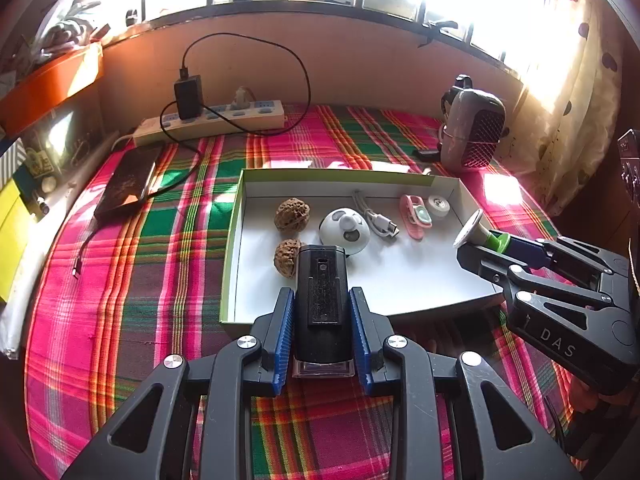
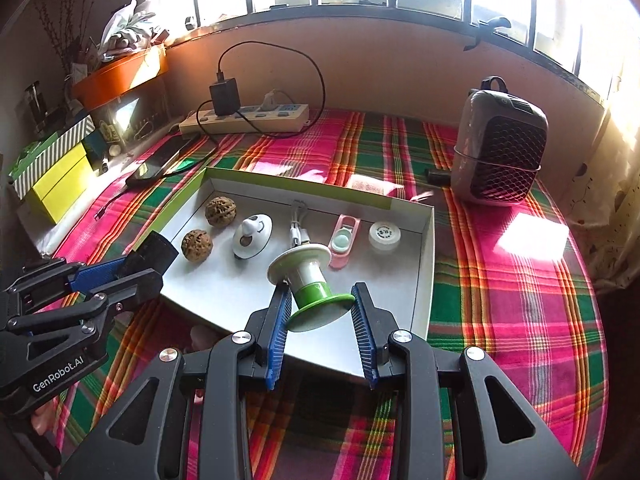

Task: Organize objects
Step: 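Carry the black device over the box with the left tool while right tool carries the spool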

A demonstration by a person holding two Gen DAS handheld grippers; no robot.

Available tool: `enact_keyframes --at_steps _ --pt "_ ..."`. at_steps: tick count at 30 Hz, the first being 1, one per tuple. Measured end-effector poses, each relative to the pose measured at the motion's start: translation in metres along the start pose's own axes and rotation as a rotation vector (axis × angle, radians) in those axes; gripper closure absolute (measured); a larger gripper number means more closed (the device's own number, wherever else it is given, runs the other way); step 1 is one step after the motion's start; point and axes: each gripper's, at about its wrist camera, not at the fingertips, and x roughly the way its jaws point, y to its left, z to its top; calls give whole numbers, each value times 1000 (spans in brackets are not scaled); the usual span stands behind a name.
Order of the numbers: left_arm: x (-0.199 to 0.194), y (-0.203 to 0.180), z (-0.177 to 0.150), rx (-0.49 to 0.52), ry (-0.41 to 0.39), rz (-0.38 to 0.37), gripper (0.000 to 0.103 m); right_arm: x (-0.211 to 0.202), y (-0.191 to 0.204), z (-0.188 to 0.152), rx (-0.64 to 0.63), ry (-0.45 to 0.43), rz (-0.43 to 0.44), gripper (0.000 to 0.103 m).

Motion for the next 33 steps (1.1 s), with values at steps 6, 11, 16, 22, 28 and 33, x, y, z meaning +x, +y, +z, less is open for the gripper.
enact_keyframes --at_steps 6,11,16,22,28,33 --pt "12 2 5 6 17 -8 78 23 3 8 -4 38 6 71" --pt "22 4 9 12 36 -13 78 38 4 11 -1 64 10 71" --pt "30 3 13 25 43 -10 78 50 5 13 -2 81 17 71" --pt "39 3 17 33 56 -11 78 57 7 13 -10 96 18 71" --pt "49 6 16 24 77 2 78 64 7 15 -12 105 19 71" --pt "54 7 16 22 88 6 78 69 9 15 -16 111 26 71"
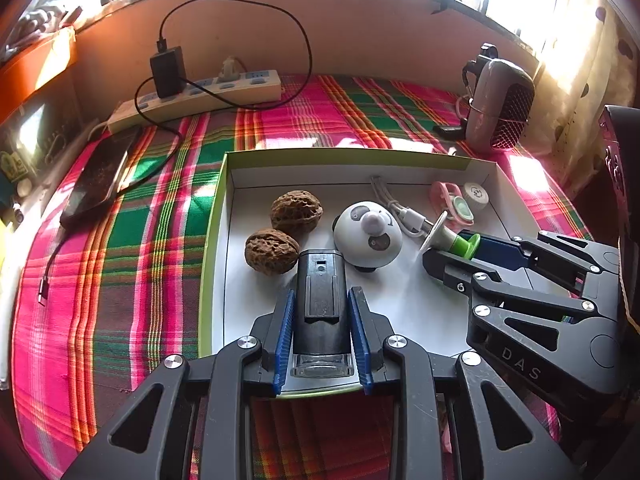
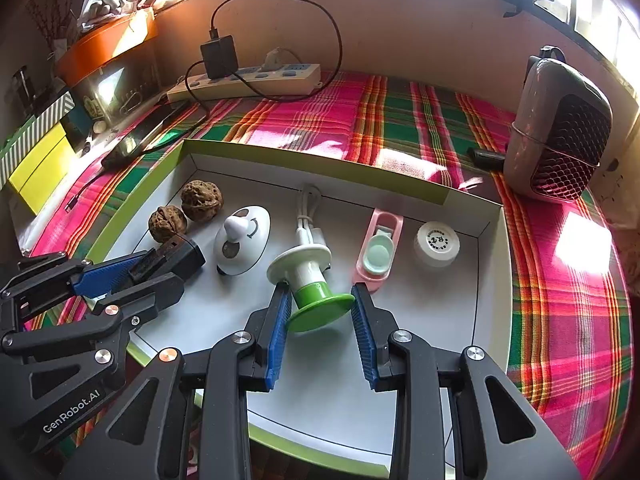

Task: Organize objects
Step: 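Carry the black device over the box with the left tool while right tool carries the spool, then lower and release the black device with the left tool while right tool releases the spool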

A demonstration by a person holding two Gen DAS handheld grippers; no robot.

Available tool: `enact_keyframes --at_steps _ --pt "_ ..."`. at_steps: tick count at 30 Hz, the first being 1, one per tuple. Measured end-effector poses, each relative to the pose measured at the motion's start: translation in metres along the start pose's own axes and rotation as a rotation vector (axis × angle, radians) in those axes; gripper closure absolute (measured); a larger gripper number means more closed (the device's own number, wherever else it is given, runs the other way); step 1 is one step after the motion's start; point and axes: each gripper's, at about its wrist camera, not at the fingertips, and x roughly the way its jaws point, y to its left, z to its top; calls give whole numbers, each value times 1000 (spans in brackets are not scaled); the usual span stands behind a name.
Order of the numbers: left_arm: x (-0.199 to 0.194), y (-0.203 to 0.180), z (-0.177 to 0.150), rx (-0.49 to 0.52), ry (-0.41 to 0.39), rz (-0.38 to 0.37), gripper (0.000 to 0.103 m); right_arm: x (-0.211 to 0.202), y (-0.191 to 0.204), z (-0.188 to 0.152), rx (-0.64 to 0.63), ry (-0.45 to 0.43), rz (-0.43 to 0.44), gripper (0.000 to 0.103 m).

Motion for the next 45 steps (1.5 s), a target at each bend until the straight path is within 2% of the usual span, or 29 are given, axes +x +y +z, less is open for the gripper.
enact_keyframes --at_steps 28,33,45 --pt "2 -2 0 22 -30 35 78 5 9 2 -12 -24 -46 70" --pt "2 -2 0 20 -31 33 77 3 8 0 -11 -25 -60 63" --pt "-4 0 -1 6 -40 29 74 0 8 -4 -5 -35 -68 62"
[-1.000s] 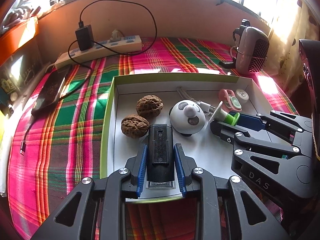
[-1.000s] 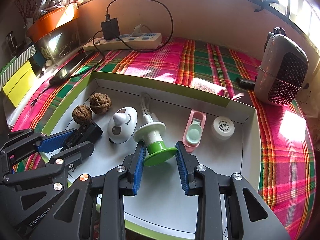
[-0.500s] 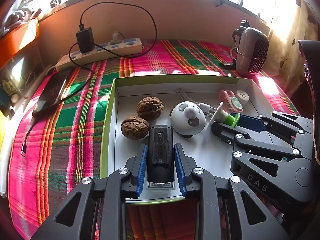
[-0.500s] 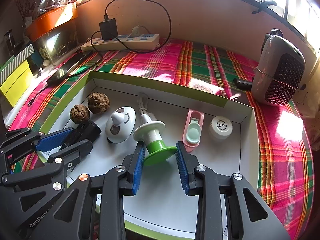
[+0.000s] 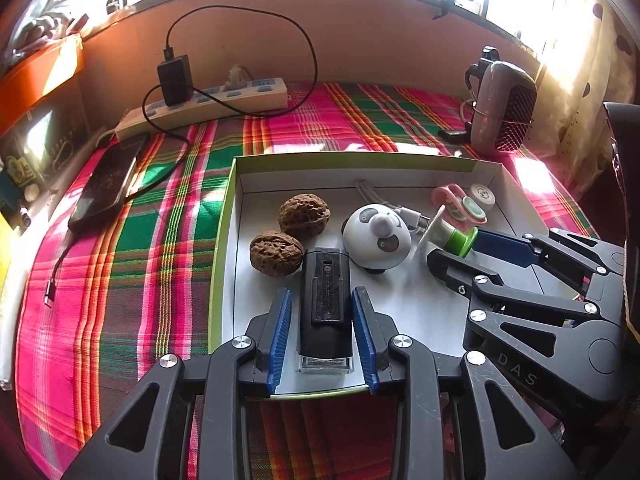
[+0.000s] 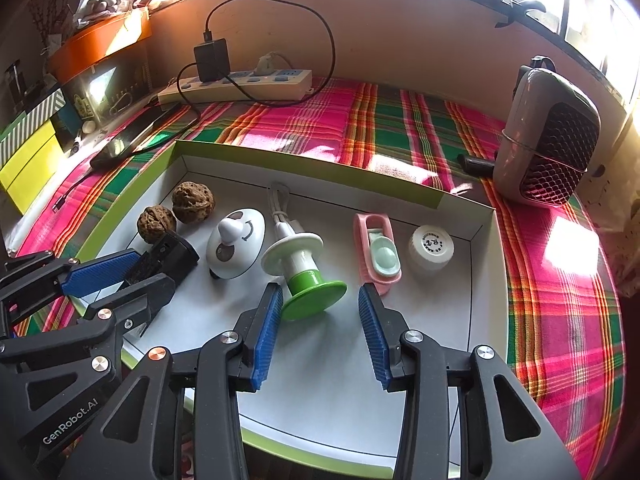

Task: Organize objects
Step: 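Lower and release the black device with the left tool while right tool releases the spool, then withdraw both tools from the box toward the pink clip and white mushroom item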

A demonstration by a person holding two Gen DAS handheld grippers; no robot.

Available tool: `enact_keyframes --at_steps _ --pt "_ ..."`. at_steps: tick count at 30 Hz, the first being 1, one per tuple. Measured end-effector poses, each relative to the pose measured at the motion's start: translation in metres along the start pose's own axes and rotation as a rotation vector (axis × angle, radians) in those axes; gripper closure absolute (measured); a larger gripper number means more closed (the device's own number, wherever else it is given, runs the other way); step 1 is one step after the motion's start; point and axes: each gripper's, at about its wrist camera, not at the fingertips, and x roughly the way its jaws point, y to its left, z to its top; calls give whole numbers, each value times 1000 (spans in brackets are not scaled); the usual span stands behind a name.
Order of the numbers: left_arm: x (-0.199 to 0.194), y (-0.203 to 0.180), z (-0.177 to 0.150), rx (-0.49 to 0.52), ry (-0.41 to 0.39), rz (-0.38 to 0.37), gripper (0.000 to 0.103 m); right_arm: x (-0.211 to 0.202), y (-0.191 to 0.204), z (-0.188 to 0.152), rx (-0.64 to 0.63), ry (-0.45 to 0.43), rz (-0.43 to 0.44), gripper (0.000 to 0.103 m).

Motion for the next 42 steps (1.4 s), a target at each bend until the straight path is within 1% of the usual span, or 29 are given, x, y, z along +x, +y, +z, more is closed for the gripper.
enact_keyframes --at_steps 7,16,21,25,27,33,37,42 --pt "-8 1 -4 -5 -12 -8 73 -9 -2 -2 17 -20 -3 61" --pt "-27 2 -9 -21 -48 -17 73 -31 -2 -8 39 -59 0 61" --pt "-40 2 -14 -15 -73 -5 73 -47 0 -14 46 -86 1 61" --pt "-52 1 -20 2 -94 27 73 -61 4 -21 50 -102 -1 61" --pt "-56 2 -24 -1 -93 20 73 -67 5 -25 56 -108 1 61" --pt "-70 14 -38 -40 -96 9 73 -76 14 -43 70 -89 -1 61" --pt "-72 22 -48 -67 -83 14 73 -75 21 -57 82 -60 25 61" --pt "-73 29 -60 -85 -69 10 73 -76 32 -66 82 -48 46 61"
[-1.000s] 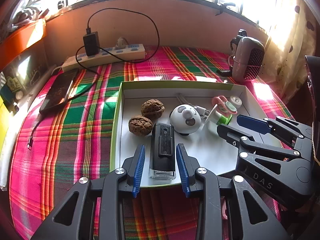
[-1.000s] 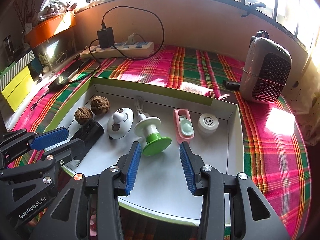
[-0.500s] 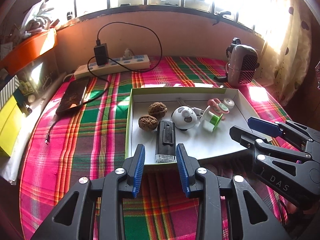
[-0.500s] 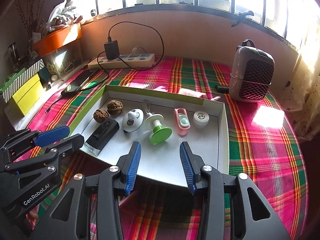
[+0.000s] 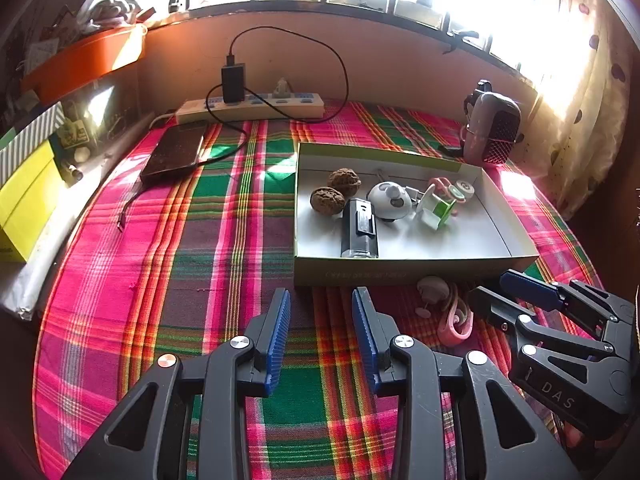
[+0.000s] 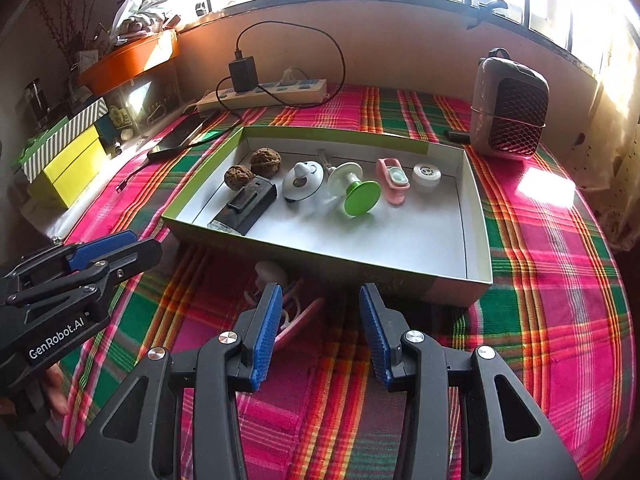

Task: Organize objects
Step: 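Withdraw both tools from the box toward the pink clip and white mushroom item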

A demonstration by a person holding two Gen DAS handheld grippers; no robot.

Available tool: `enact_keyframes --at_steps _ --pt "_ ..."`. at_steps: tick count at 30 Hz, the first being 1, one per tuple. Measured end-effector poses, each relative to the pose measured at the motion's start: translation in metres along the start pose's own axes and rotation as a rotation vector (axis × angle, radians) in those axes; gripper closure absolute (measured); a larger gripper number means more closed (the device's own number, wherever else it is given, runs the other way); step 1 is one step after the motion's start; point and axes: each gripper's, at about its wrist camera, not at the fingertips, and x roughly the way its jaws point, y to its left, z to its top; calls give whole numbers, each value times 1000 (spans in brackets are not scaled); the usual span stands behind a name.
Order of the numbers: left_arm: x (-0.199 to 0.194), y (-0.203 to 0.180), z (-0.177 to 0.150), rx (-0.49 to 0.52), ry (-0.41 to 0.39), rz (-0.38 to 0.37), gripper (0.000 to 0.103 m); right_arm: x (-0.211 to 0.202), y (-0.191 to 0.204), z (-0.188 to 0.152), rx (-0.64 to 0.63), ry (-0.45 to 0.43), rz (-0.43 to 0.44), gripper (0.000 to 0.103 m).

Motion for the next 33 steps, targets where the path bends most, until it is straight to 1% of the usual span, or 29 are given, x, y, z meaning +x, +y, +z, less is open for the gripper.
enact_keyframes --at_steps 12,18,27,33 --pt "1 6 -12 -12 30 -18 73 12 17 -3 13 37 18 61" --pt "2 6 -13 -9 39 -29 73 19 20 -6 8 58 -18 61" --pt "6 6 -13 -9 50 -49 73 23 7 -8 41 83 -81 61" --pt "9 5 -14 -4 61 -60 73 25 7 -7 18 85 -91 61"
